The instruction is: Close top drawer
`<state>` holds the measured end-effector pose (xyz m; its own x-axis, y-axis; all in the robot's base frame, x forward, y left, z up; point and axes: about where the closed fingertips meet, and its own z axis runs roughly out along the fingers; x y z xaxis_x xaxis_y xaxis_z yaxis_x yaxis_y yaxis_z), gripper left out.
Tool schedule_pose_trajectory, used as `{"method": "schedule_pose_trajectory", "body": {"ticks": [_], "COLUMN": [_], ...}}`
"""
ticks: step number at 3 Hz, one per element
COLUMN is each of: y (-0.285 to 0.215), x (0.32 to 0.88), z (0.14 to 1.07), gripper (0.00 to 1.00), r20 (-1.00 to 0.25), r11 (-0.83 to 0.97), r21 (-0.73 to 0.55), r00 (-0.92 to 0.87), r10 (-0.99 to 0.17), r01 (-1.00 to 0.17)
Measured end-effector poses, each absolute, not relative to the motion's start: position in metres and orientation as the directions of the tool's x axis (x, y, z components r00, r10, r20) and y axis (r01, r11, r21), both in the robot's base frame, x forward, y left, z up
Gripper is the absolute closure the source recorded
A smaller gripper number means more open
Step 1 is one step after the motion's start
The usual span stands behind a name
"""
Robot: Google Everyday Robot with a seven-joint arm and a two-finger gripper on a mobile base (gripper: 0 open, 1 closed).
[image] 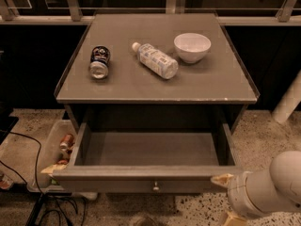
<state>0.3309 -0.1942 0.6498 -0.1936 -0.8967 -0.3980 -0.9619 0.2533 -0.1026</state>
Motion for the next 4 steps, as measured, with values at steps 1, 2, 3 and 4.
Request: {"method": "schedule_pose_trajectory", "body": {"ticks": [1,2,3,4], "y": [-0.193,-0.195,-0.202,-0.212], "x": [0.372,0.417,0.454,0.486], "z": [0.657,0.669,0.675,0.67], "gripper": [0.37,0.61,0.84,1.0], "r20": [-0.425,-0.471,-0.493,-0.503], "r11": [0.259,0.268,0.284,0.308], "r21": [-0.148,-0.198,-0.223,-0.234], "r00": [-0.175,-0.148,-0.143,-0.156], "r10": [-0.888,-0.87,-0.858,-0.85], "r01": [-0.954,-0.943,-0.933,-0.922]}}
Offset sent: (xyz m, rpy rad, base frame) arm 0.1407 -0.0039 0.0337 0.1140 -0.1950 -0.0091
